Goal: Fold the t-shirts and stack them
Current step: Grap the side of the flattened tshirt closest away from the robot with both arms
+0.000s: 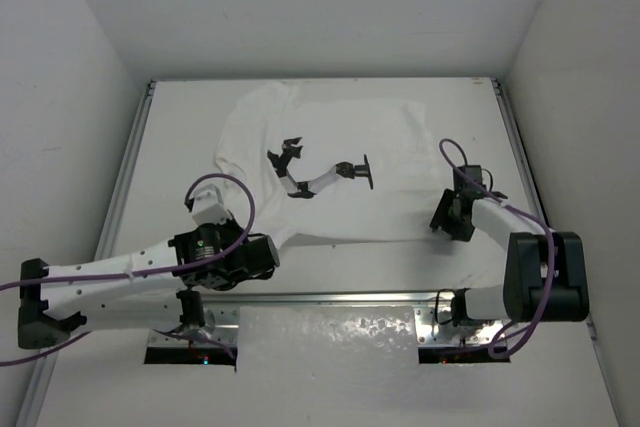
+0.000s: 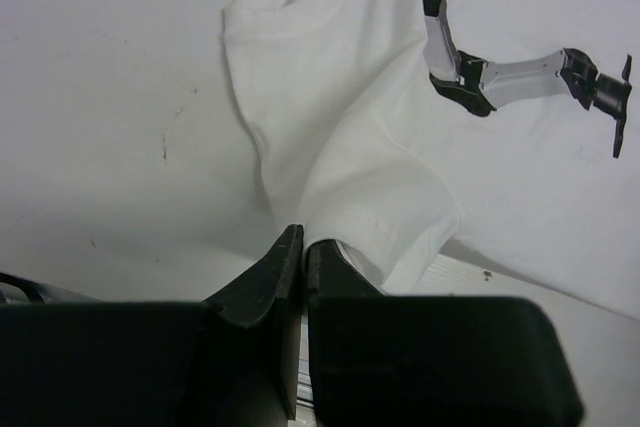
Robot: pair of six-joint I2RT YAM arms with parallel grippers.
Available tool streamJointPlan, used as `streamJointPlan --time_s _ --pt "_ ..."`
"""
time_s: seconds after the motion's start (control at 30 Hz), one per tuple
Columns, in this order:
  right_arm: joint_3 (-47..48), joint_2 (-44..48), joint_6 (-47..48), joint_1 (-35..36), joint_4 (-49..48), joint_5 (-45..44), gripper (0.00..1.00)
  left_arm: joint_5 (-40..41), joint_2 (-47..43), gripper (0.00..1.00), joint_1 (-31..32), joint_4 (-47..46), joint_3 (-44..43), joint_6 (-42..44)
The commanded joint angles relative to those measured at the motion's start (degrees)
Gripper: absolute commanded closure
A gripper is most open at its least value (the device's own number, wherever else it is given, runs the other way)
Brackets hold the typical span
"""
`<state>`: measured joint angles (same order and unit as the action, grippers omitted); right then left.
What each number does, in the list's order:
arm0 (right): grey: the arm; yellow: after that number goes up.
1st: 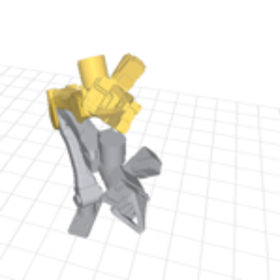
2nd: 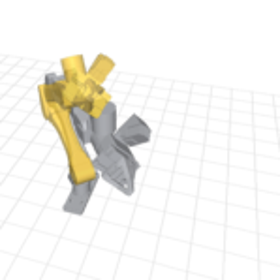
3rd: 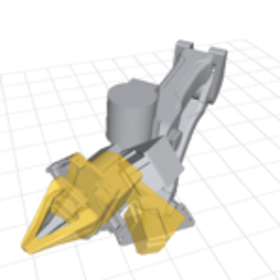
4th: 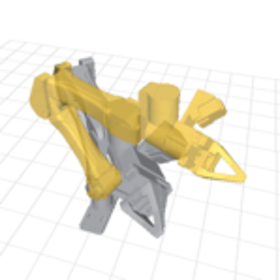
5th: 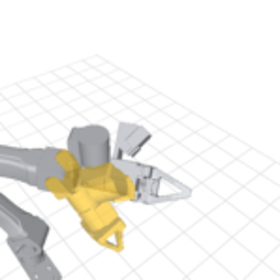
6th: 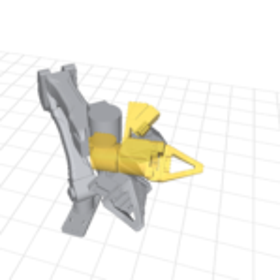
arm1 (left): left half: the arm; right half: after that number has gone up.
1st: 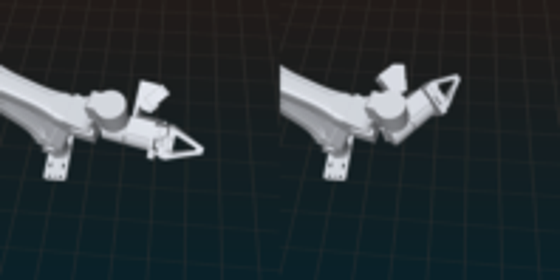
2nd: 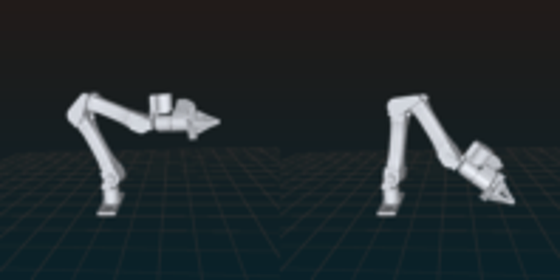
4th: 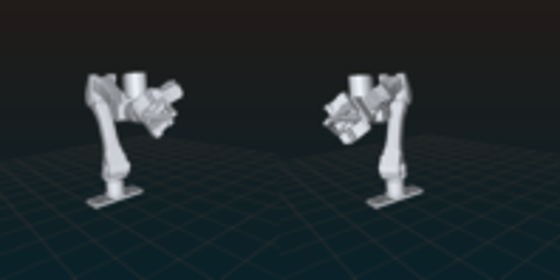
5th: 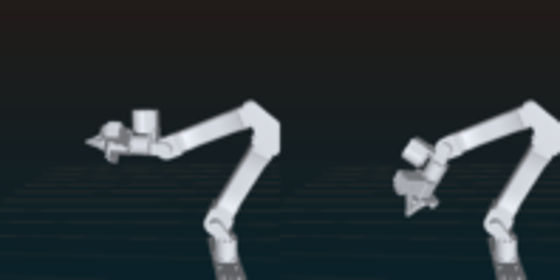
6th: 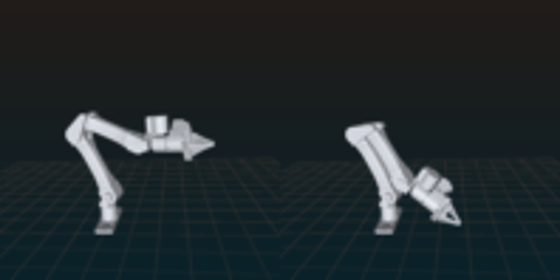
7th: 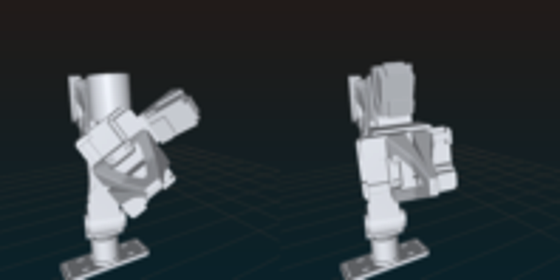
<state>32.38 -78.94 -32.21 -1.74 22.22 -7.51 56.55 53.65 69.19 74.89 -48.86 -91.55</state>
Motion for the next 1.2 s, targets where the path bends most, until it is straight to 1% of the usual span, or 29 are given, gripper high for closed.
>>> streamJointPlan --time_s 0.0,0.07,0.13,0.2,0.3,0.4,0.43,0.47,0.53,0.57,0.6,0.63,0.77,0.87,1.07,1.1,1.13,1.17 --pt "-1.2 3.1 -1.2 -0.1 -1.2 -1.4 0.45 2.0 0.1 1.00 -0.1 0.6 0.0 0.7" --pt "-1.3 4.5 -1.4 0.0 -0.4 -1.7 0.40 1.8 0.4 1.00 -0.1 0.6 -0.2 0.7" --pt "-1.4 5.2 -1.2 -0.1 -0.6 -2.3 0.38 1.8 0.3 1.00 -0.1 0.5 -0.4 0.8" --pt "-2.1 4.8 -1.0 0.0 -1.4 -2.2 0.41 1.8 0.1 1.00 -0.1 0.6 -0.6 0.9" --pt "-1.4 2.7 -1.1 -0.1 -0.8 -1.1 0.47 1.9 -0.1 1.00 -0.1 0.6 -1.0 1.4" --pt "-1.3 1.6 -1.4 0.0 -1.3 -1.8 0.57 1.6 -0.5 1.00 -0.1 0.5 -1.1 1.4" --pt "-1.1 1.2 -1.5 0.0 -1.2 -1.6 0.57 1.6 -0.6 1.00 -0.1 0.6 -1.1 1.4" --pt "-0.9 0.9 -1.4 0.0 -1.0 -1.8 0.66 1.6 -0.6 1.00 -0.1 0.6 -1.1 1.5" --pt "-1.1 0.6 -1.4 -0.1 -1.0 -2.0 0.78 1.8 -0.6 1.00 -0.1 0.6 -1.7 2.2" --pt "-0.9 0.7 -1.4 0.0 -0.8 -2.2 0.91 1.8 -0.7 1.00 -0.1 0.5 -1.8 2.3" --pt "-0.8 1.4 -1.5 0.0 -0.3 -2.3 0.98 1.9 -1.0 1.00 -0.1 0.5 -2.0 2.4" --pt "-1.1 2.1 -1.4 -0.1 -0.3 -2.2 1.00 2.0 -1.1 1.00 -0.1 0.6 -2.5 3.0" --pt "-1.7 6.1 -1.2 0.1 0.4 -1.5 1.00 3.0 -1.8 1.00 -0.1 0.6 -4.4 4.6" --pt "-2.2 8.9 -0.6 0.2 0.6 -0.1 0.96 4.5 -2.1 1.00 -0.1 0.6 -6.3 6.9" --pt "-1.4 12.3 1.2 0.2 3.9 0.3 0.96 6.2 -2.6 1.00 -0.1 0.5 -8.3 10.9" --pt "-1.0 12.8 1.3 0.2 3.9 0.5 0.96 6.5 -2.5 1.00 -0.1 -1.8 -8.4 13.0" --pt "-0.9 13.8 1.3 0.1 3.7 0.8 0.96 6.3 -2.4 1.00 -0.1 -3.9 -8.3 19.7" --pt "-0.7 14.1 1.3 0.1 3.2 1.3 0.96 5.6 -1.9 1.00 0.0 -7.2 -8.4 22.1"
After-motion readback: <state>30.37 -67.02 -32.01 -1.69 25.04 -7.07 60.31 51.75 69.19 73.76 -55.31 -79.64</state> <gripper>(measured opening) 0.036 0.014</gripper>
